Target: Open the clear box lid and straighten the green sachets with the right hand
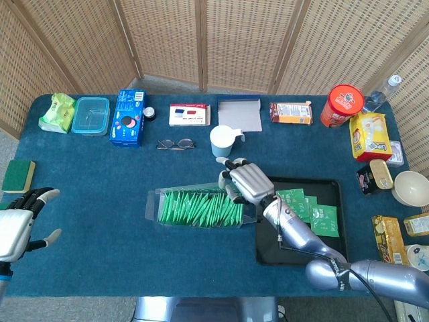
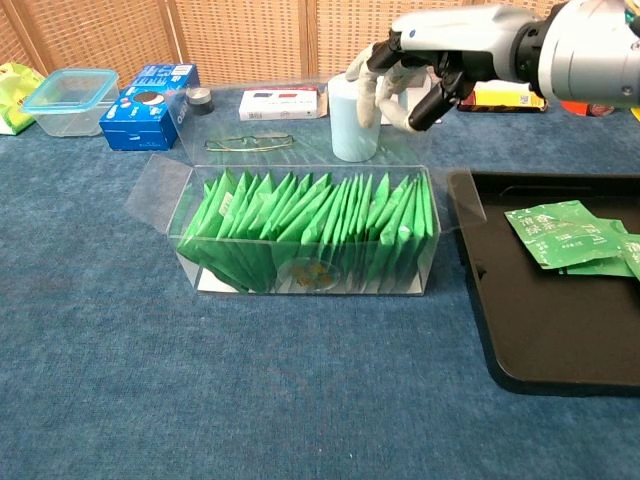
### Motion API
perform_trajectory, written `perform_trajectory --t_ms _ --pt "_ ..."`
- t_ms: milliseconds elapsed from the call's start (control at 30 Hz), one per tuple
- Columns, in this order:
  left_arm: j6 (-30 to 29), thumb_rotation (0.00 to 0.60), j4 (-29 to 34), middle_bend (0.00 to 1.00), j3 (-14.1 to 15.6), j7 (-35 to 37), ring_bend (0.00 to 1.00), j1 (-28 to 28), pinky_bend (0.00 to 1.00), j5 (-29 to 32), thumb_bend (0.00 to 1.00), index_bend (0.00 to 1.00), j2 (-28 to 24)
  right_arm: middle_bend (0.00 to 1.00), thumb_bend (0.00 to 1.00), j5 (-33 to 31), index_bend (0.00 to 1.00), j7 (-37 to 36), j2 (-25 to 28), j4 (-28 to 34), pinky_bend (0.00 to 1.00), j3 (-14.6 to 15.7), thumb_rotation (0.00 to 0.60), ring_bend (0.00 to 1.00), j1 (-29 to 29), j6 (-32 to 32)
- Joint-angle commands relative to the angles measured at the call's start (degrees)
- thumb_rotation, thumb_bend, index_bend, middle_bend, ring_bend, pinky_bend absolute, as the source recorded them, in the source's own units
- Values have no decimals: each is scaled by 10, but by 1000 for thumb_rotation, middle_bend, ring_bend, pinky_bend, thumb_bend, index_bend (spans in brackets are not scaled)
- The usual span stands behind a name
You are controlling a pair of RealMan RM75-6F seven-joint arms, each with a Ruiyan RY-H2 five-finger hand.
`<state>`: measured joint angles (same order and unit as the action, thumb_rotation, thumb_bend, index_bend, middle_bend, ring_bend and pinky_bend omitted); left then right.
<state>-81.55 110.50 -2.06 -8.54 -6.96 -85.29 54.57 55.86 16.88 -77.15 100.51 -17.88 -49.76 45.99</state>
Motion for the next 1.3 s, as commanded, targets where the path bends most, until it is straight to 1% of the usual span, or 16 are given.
perform_trajectory --t_ms 33,100,233,433,500,533,600,700,833,967,1067,1167,1233,1300 --pt "0 600 0 190 0 -1 157 0 262 1 190 186 0 185 665 -2 593 -11 2 -11 205 -3 600 311 -7 -6" --pt "0 600 0 190 0 -2 157 0 262 2 189 186 -1 196 667 -5 625 -21 2 -18 205 -5 600 328 -11 -13" --pt "0 600 1 190 0 -3 156 0 262 4 189 186 -1 214 668 -18 659 -33 6 -38 205 -4 600 350 -23 -34" --pt "-1 600 3 190 0 -6 155 0 262 5 190 186 -1 208 668 -55 628 -21 10 -58 205 3 600 352 -46 -49" --pt "-1 600 4 190 0 -7 155 -1 262 5 190 186 -1 199 668 -70 596 -13 8 -65 201 8 600 347 -54 -49" --pt "-1 600 4 190 0 -7 155 -1 262 5 190 186 -1 192 668 -77 565 -6 6 -69 198 12 600 342 -58 -49" --pt "-1 600 4 190 1 -7 155 0 262 5 189 186 -1 181 668 -86 489 6 3 -78 196 19 600 333 -65 -46" --pt "-3 600 3 190 1 -6 155 1 262 6 189 186 -2 159 668 -92 339 16 -2 -88 196 27 600 316 -71 -39" --pt "-4 600 2 190 3 -3 155 2 262 4 189 186 -2 134 668 -93 262 27 -12 -104 196 31 600 297 -75 -16" --pt "-5 600 1 190 4 -1 155 3 262 3 189 186 -1 87 650 -87 171 36 -23 -116 196 38 580 243 -74 6" --pt "-7 600 -1 190 5 1 155 4 262 1 189 186 -2 54 630 -79 119 45 -31 -125 196 45 579 206 -72 21" --pt "-9 600 -3 190 5 5 155 6 262 0 189 186 -1 26 585 -68 67 59 -45 -139 196 58 584 169 -69 37" --pt "-10 600 -4 190 6 6 155 6 262 -1 190 186 -1 20 526 -61 51 61 -51 -143 196 61 595 156 -68 42" --pt "-10 600 -5 190 6 8 155 7 262 -2 189 186 -1 18 434 -49 45 56 -55 -146 196 62 600 150 -65 47"
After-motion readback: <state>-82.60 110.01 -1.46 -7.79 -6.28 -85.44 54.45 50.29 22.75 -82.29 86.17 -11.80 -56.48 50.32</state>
